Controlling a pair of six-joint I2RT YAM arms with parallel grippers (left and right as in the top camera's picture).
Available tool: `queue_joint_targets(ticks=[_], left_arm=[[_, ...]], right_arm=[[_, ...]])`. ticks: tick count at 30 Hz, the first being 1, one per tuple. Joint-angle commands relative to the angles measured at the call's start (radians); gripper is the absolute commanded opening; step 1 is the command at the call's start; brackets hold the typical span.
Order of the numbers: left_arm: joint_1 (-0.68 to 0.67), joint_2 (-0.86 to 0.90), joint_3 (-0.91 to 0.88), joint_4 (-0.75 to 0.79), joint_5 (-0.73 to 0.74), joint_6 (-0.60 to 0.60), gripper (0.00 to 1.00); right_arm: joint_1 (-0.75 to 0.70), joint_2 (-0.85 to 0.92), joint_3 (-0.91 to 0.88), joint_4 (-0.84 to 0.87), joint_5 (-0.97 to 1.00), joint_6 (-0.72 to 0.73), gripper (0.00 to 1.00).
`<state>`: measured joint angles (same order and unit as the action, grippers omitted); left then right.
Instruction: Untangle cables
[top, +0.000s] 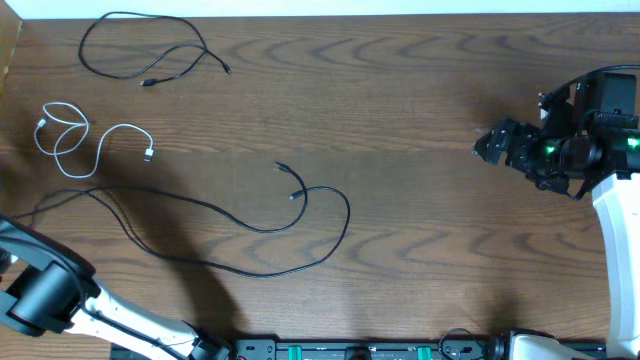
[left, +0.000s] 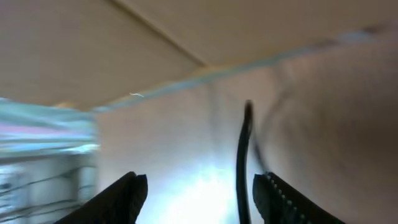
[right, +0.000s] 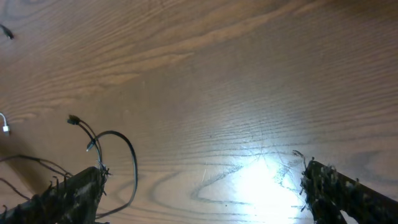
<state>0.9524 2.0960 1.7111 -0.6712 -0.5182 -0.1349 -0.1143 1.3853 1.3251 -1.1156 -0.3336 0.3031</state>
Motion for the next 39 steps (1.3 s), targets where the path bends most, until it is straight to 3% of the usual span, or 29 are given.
queue_joint_targets(ticks=[1,4,15,22,26,31,32,35,39], left_arm=[[0.048,-0.004,-0.01,0.006,0.436,-0.024,0.62],[0.093,-0.005,-0.009,0.014,0.571,-0.046,0.71],[0.219,-0.027,-0.009,0.025,0.629,-0.042,0.67],[0.222,-0.12,-0.009,0.216,1.011,-0.071,0.7],[0.207,-0.156,-0.009,0.294,1.142,-0.103,0.7],[0.185,-0.153,-0.01,0.207,1.1,-0.103,0.7],[0.182,-0.151,-0.01,0.18,1.069,-0.102,0.64],[0.168,-0.143,-0.017,0.089,0.867,-0.096,0.5],[0.171,-0.14,-0.026,0.029,0.718,-0.079,0.5]], right_arm=[[0.006,0.0,0.0,-0.003,-0.001,0.003,0.99],[0.006,0.0,0.0,-0.011,-0.001,0.003,0.99],[0.021,0.0,-0.005,-0.002,0.006,0.003,0.99],[0.048,0.0,-0.005,0.004,0.006,0.003,0.99],[0.063,0.0,-0.006,0.011,0.014,0.003,0.99],[0.074,0.0,-0.006,0.014,0.014,0.003,0.99],[0.076,0.0,-0.006,0.015,0.014,0.003,0.99],[0.077,0.0,-0.006,0.016,0.014,0.003,0.99],[0.077,0.0,-0.006,0.017,0.014,0.003,0.99]])
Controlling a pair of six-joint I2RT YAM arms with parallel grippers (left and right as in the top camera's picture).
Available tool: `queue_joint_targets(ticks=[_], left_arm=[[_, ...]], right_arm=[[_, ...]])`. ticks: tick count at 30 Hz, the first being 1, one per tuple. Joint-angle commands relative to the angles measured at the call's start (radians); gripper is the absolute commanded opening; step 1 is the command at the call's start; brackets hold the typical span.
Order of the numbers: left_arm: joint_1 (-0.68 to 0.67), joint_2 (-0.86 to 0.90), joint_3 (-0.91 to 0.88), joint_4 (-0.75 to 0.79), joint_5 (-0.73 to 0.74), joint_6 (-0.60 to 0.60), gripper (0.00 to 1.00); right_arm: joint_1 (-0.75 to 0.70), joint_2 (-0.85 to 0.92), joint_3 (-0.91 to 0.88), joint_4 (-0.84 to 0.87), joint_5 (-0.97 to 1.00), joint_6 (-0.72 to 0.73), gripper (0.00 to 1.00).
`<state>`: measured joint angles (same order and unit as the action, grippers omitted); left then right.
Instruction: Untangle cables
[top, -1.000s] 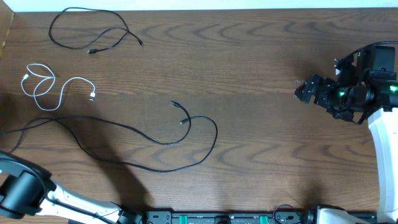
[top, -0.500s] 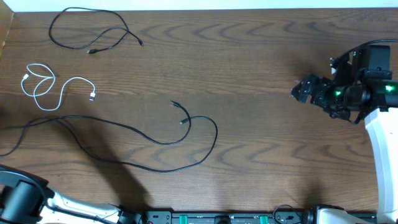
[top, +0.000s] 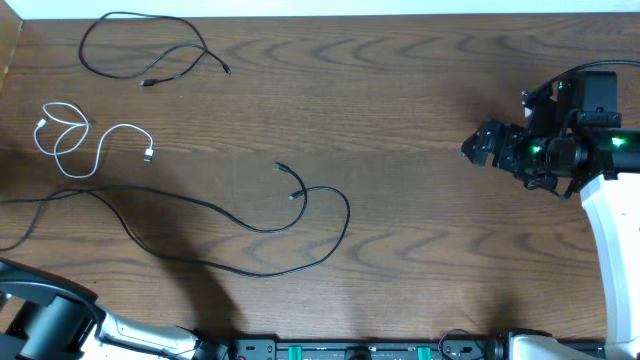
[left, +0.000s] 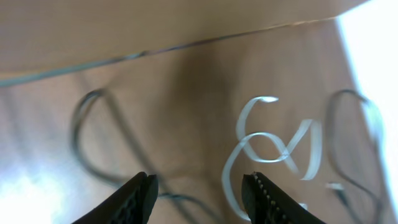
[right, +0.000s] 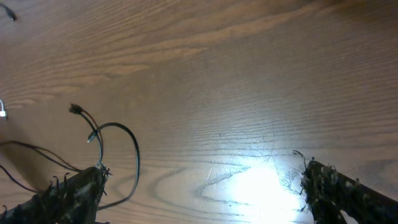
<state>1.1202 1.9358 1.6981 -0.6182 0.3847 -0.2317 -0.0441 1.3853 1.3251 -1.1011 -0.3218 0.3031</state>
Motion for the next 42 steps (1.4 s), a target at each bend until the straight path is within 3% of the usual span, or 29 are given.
queue_joint_targets(ticks=[1,6,10,14,22,35,42], left_arm=[[0.005,0.021,-0.013,-0.032,-0.206,0.018,0.5],[0.033,0.021,-0.013,-0.056,-0.226,0.016,0.49],[0.064,0.024,-0.02,-0.092,-0.32,-0.094,0.38],[0.079,0.046,-0.058,-0.082,-0.322,-0.099,0.36],[0.061,0.183,-0.073,-0.034,-0.186,-0.093,0.35],[0.032,0.283,-0.073,0.074,-0.191,0.003,0.36],[0.033,0.335,-0.073,0.055,-0.301,0.003,0.39]], right_arm=[[0.007,0.0,-0.006,0.002,0.002,0.003,0.99],[0.007,0.0,-0.006,0.002,0.01,0.003,0.99],[0.006,0.0,-0.006,0.002,0.01,0.003,0.99],[0.007,0.0,-0.006,0.01,0.01,0.003,0.99],[0.007,0.0,-0.006,0.01,0.009,0.004,0.99],[0.007,0.0,-0.006,0.003,0.009,0.041,0.99],[0.007,0.0,-0.006,0.001,0.008,0.041,0.99]])
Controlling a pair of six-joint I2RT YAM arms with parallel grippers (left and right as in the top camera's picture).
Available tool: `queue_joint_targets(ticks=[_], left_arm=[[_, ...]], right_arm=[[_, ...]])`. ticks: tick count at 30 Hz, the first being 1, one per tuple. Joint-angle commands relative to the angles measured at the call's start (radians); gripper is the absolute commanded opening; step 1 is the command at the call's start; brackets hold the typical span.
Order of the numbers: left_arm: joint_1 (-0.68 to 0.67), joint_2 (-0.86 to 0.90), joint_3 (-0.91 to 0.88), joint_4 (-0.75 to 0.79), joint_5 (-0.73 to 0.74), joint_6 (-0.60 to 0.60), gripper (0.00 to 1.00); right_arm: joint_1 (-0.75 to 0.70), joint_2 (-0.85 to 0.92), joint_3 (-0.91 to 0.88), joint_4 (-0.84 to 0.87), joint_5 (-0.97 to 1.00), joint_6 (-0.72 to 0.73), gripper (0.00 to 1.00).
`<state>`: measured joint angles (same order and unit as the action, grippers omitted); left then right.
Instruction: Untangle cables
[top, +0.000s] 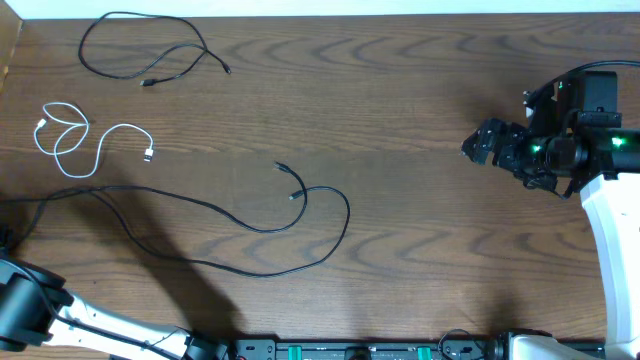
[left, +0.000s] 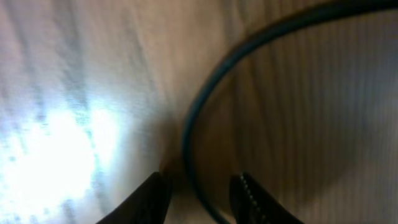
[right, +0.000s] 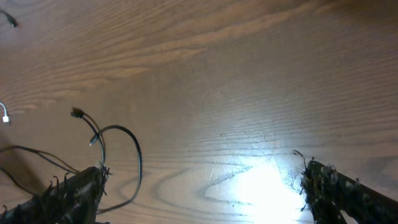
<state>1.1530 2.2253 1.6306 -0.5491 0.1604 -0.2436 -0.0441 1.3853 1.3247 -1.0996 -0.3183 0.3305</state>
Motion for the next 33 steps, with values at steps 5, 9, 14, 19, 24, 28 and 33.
queue_joint_targets(ticks=[5,9,14,19,24,28,33], left_arm=[[0.0,0.051,-0.006,-0.021,-0.126,0.031,0.38],[0.0,0.051,-0.006,-0.037,-0.129,0.077,0.14],[0.0,0.05,-0.005,-0.085,-0.23,0.083,0.08],[0.0,0.04,-0.005,-0.109,-0.34,0.082,0.08],[0.0,-0.004,0.003,-0.108,-0.442,0.069,0.07],[0.0,-0.061,0.012,-0.093,-0.493,0.056,0.07],[-0.001,-0.111,0.016,-0.07,-0.491,0.056,0.07]], right_arm=[[0.007,0.0,-0.006,0.001,0.005,0.013,0.99],[0.006,0.0,-0.006,0.004,0.005,0.013,0.99],[0.007,0.0,-0.006,0.008,0.006,0.013,0.99],[0.006,0.0,-0.006,0.01,0.006,0.013,0.99],[0.006,0.0,-0.006,0.01,0.006,0.013,0.99],[0.007,0.0,-0.006,0.008,0.006,0.013,0.99],[0.006,0.0,-0.006,0.012,0.006,0.013,0.99]])
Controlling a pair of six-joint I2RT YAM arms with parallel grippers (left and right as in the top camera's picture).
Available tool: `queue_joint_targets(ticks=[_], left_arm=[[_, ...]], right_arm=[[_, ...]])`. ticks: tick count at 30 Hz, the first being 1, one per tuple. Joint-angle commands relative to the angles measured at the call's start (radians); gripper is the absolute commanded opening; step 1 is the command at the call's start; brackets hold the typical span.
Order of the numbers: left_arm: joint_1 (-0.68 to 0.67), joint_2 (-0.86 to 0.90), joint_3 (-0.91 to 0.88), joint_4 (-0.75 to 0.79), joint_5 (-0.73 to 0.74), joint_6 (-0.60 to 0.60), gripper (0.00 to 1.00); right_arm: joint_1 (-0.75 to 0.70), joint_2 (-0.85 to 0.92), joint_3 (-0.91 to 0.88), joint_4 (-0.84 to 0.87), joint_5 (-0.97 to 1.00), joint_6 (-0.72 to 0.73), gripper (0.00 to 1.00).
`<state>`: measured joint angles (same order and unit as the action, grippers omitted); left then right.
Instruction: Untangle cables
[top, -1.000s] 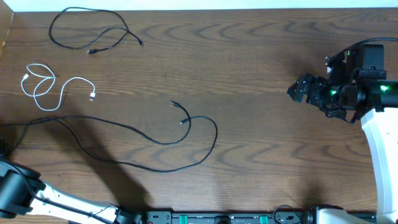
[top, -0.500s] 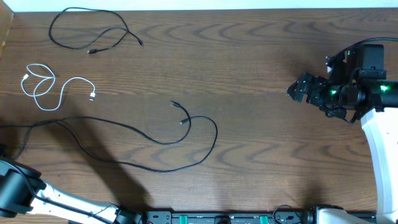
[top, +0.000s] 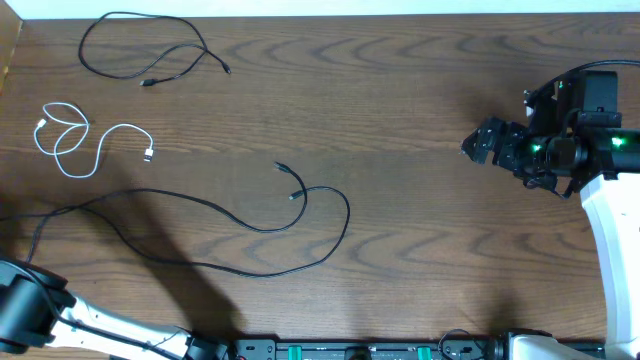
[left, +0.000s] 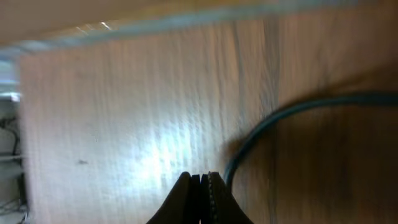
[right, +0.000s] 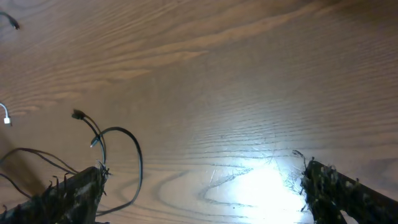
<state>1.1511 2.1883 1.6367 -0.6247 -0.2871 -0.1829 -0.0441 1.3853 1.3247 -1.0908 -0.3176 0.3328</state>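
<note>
A long black cable winds across the table's middle, with its plugs near the centre. Its left end bends down to my left arm at the front left corner. In the left wrist view that cable curves in from the right and meets my left gripper, whose fingers are pressed together on it. My right gripper hovers open over bare wood at the right, far from the cable; nothing lies between the fingers of this gripper.
A white cable lies coiled at the left. A thin black cable lies apart at the back left. The table's left edge runs close behind my left gripper. A black rail lines the front edge.
My left gripper's jaws stood apart around the black cable and are now shut. The cable's left end ran off the left edge; it now bends down toward my left arm. The right arm is still.
My left gripper was open at the table's left side with the black cable between its fingers. Then it looked over the white cable. Then it sat open close over the black cable, and now it is shut there. The right gripper moved slightly left early on and stayed open.
</note>
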Motion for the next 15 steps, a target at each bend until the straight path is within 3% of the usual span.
queue_joint_targets(ticks=[1,6,9,13,15], left_arm=[[0.001,-0.074,0.01,0.006,-0.043,-0.005,0.07],[-0.001,-0.074,0.01,0.002,-0.022,-0.005,0.08],[-0.009,-0.079,0.011,0.009,0.07,-0.005,0.08],[-0.021,-0.099,0.023,0.036,0.375,-0.005,0.11],[-0.025,-0.112,0.028,0.089,0.64,-0.035,0.11]], right_arm=[[0.007,0.0,-0.006,0.002,0.005,0.01,0.99],[0.007,0.0,-0.006,-0.002,0.005,0.01,0.99],[0.007,0.0,-0.006,0.0,0.005,0.01,0.99],[0.007,0.0,-0.006,0.0,0.005,0.011,0.99],[0.007,0.0,-0.006,0.0,0.005,0.011,0.99]])
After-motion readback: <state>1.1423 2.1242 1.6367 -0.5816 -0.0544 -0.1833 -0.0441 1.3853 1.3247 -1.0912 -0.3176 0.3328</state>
